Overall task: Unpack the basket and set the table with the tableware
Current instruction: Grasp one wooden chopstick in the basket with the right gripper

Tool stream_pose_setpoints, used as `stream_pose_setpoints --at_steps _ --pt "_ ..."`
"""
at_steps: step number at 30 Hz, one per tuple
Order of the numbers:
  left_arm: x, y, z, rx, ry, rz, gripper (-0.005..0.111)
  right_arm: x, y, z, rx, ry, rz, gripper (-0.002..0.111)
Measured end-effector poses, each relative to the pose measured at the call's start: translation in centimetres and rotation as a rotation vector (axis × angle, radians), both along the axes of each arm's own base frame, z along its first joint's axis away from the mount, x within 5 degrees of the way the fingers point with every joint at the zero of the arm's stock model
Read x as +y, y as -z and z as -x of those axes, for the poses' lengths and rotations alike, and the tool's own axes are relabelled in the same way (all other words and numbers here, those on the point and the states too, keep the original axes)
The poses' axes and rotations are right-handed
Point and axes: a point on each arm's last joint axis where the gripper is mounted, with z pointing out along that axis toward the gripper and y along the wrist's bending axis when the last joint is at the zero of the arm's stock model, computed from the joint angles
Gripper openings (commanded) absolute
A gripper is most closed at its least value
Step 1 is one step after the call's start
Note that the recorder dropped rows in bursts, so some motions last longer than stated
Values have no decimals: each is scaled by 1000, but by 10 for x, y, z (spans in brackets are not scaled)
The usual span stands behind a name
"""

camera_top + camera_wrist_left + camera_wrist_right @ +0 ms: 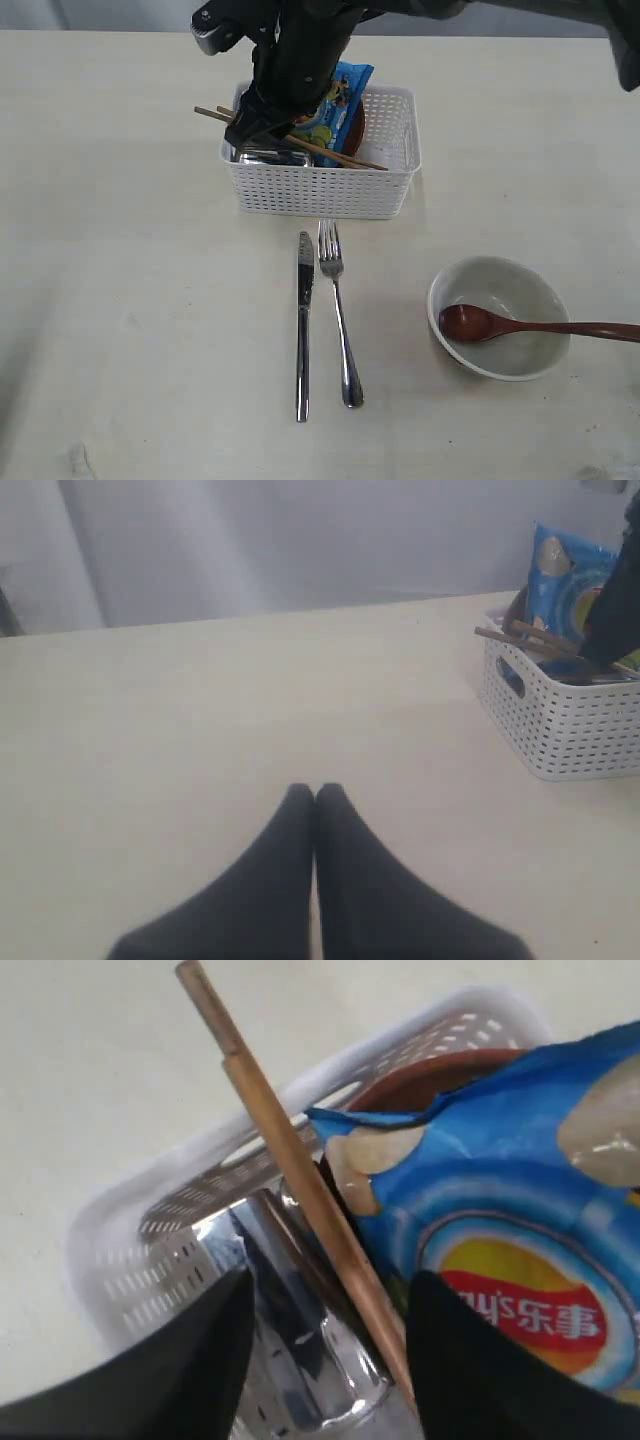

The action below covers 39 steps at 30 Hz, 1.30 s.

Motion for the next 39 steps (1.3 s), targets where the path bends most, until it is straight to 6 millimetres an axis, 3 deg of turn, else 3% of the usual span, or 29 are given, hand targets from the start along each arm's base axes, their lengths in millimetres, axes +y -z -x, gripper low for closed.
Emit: stream_pose_setpoints --at_steps 11,18,32,39 --pt "0 0 0 0 0 0 0 5 7 -6 -35 2 -29 44" --pt "0 0 0 0 0 0 0 6 18 -8 -31 -16 -4 0" --pt "0 0 0 0 0 0 0 3 15 -4 -22 -88 49 0" --pt "0 0 0 0 0 0 0 -6 -32 2 -128 -139 37 0"
